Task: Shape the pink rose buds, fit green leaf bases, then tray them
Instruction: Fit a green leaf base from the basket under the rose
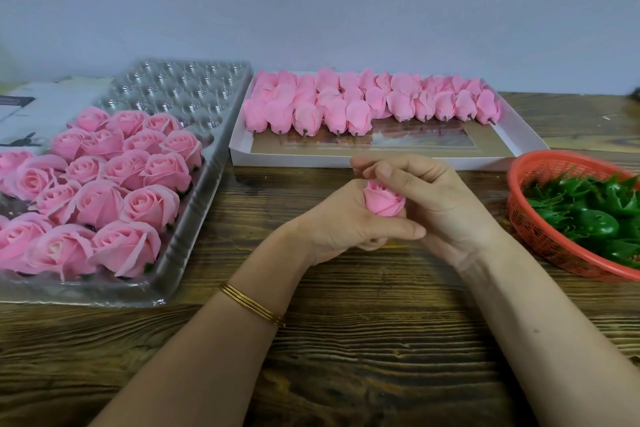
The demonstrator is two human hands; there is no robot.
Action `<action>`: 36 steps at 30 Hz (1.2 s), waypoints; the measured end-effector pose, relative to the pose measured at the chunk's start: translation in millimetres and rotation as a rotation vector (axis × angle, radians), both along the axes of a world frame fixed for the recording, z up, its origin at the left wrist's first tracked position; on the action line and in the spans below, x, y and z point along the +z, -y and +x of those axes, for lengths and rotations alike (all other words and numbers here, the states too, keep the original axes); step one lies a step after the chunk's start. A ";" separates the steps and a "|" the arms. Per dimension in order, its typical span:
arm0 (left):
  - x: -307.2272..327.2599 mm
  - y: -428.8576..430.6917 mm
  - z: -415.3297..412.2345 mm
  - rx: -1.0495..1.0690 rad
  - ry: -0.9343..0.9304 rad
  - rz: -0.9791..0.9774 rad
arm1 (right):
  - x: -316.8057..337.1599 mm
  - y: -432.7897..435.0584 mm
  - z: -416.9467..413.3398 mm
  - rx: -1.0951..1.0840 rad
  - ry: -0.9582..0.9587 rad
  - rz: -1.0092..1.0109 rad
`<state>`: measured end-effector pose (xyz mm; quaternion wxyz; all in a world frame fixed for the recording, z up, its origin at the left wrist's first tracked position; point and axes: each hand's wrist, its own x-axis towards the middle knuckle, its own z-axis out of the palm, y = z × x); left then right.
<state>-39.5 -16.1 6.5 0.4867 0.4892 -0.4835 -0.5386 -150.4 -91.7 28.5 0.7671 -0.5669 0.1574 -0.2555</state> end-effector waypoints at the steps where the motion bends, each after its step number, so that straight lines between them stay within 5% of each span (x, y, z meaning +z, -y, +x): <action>1: -0.1 -0.2 0.0 0.001 0.002 0.003 | -0.2 -0.8 0.2 0.004 -0.008 -0.009; 26: 1.7 -1.8 -0.4 0.098 -0.108 0.020 | -5.5 -2.8 1.2 0.081 -0.104 -0.091; 32: 2.8 -0.5 -0.5 0.168 0.005 -0.039 | -6.2 -1.4 -0.9 0.090 -0.125 -0.040; 36: -0.6 2.2 0.4 0.229 0.142 -0.052 | -3.0 2.7 0.7 -0.094 -0.011 0.065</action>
